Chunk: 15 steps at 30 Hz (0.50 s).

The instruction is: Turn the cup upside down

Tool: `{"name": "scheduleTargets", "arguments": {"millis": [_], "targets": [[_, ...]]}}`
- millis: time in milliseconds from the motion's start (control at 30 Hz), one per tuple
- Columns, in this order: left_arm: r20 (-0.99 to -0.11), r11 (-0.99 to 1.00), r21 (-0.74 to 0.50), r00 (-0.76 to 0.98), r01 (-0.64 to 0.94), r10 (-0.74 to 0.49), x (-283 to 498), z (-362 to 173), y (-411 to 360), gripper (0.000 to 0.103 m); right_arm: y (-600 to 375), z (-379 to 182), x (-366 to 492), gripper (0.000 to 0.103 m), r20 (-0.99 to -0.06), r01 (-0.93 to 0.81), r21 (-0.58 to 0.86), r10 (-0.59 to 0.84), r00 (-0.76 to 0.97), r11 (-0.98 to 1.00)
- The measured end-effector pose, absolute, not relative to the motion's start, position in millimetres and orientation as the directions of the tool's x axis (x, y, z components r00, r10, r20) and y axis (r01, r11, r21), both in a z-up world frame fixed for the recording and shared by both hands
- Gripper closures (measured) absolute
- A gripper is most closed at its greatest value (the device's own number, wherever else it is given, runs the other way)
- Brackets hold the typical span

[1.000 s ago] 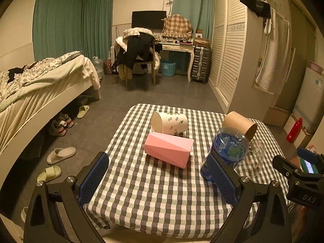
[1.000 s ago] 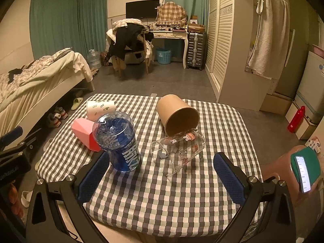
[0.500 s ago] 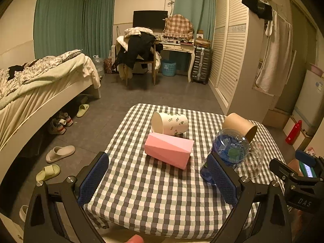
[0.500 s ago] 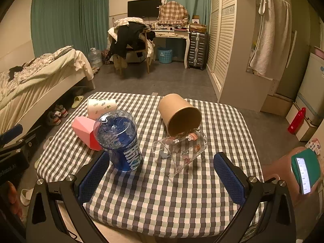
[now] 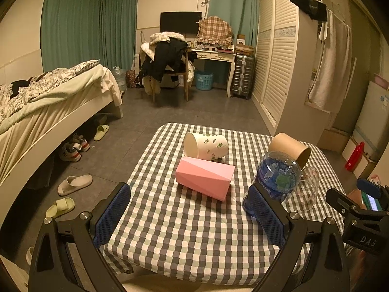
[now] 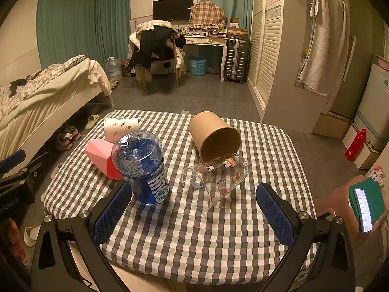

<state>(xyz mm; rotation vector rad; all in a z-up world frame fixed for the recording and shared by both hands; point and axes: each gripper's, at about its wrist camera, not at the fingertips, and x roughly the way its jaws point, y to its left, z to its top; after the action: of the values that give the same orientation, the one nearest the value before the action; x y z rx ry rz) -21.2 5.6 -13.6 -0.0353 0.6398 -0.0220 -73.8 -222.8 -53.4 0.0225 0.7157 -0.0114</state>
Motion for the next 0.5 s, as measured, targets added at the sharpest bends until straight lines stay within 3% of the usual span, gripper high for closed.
{"name": "scheduleTargets", "arguments": {"millis": [500], "targets": [[-0.597,1.000,-0.030,0.802,0.008,-0.024,-22.5,-12.8,6.0,0.003,-223.0,-53.1,-73.8,0.000,-0.658,0.016,0.016,-0.002,0.753,1.000]]}}
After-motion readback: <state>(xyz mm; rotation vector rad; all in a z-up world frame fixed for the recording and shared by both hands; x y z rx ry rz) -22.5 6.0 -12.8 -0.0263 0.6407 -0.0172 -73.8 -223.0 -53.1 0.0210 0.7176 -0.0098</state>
